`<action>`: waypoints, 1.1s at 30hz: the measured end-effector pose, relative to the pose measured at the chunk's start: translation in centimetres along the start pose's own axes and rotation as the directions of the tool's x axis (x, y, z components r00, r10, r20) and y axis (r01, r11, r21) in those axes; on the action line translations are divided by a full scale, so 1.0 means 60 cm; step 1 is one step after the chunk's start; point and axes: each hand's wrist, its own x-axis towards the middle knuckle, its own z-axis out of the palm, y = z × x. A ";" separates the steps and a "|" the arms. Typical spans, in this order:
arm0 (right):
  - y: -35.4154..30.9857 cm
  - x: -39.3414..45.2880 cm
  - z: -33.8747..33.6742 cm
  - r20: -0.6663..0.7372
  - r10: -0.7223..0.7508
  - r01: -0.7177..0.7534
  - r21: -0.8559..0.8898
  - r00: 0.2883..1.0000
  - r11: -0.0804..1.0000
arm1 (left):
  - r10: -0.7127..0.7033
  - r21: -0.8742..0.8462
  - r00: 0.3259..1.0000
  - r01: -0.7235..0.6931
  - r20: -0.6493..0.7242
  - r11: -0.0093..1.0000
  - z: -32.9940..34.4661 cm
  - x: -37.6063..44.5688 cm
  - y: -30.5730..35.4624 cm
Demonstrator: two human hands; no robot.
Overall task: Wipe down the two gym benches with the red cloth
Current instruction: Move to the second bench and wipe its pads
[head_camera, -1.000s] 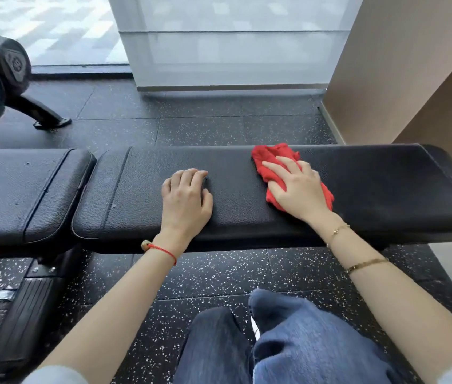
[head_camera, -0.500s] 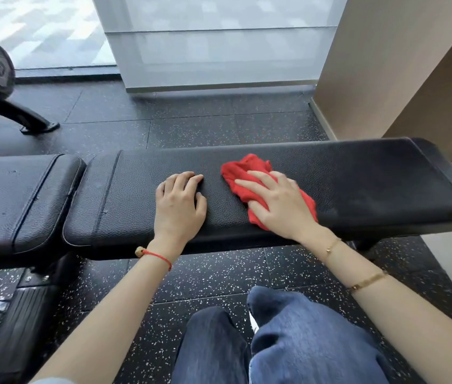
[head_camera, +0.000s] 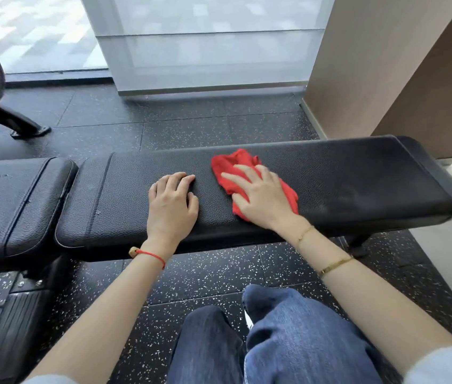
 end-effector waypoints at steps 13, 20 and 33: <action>0.105 0.090 -0.008 0.027 0.335 -0.336 0.024 0.942 0.942 | 0.010 0.017 0.999 -0.009 -0.030 1.000 0.004 -0.003 0.003; 0.007 0.033 0.001 0.038 -0.015 0.014 0.030 0.999 0.999 | 0.006 0.009 1.000 -0.006 -0.016 1.000 0.004 -0.003 0.002; 0.127 0.058 -0.016 -0.040 0.324 -0.324 0.021 0.945 0.946 | 0.003 0.018 1.000 -0.003 -0.003 1.000 0.002 -0.005 0.004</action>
